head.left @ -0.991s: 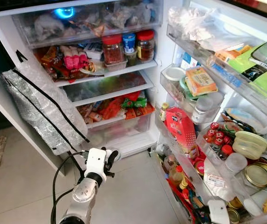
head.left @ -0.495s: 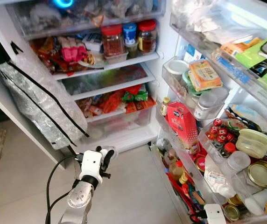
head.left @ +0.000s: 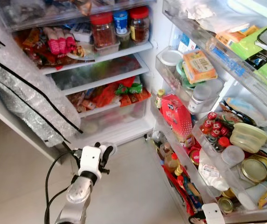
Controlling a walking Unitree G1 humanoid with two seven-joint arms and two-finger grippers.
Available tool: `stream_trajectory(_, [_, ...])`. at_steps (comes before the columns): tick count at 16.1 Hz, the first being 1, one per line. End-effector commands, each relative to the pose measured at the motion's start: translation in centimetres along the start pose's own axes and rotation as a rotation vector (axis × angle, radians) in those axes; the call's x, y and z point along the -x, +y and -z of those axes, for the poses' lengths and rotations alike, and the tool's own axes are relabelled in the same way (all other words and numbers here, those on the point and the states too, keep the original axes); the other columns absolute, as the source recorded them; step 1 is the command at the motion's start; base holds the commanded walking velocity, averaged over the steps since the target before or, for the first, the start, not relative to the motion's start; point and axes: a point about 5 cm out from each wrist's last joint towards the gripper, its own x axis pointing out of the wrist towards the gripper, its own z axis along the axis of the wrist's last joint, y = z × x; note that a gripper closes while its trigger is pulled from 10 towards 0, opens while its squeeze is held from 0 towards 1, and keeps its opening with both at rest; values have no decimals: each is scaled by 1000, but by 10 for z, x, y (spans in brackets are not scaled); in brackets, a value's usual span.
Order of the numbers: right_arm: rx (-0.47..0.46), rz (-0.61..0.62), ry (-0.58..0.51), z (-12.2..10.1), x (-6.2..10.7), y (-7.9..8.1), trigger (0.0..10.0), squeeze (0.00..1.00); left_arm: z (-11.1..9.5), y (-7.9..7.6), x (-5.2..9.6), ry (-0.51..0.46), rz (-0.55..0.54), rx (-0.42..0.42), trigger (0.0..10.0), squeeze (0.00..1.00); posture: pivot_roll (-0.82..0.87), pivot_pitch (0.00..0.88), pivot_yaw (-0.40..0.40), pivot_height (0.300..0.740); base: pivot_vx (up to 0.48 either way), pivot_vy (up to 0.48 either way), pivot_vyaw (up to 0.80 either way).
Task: Restocking fridge
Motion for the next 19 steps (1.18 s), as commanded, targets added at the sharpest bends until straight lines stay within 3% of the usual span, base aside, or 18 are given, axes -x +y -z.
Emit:
stream_trajectory(1, [0,4,19,6,1,0,10000,0,4,5,4,27,-10,0,10000,0,-35,203,4,740,0,0,800])
stream_trajectory(4, [-32,1,0,6,1,1,10000,0,5,7,5,27,-16,-2,10000,0,-27,192,1,740,0,0,267])
stream_trajectory(11, [19,-8,-39,1,1,3,10000,0,3,9,3,26,-19,-7,10000,0,-16,169,11,740,0,0,59])
stream_trajectory(19, [2,-6,-38,2,1,3,10000,0,1,7,2,20,-10,-9,10000,0,-10,168,10,740,0,0,135])
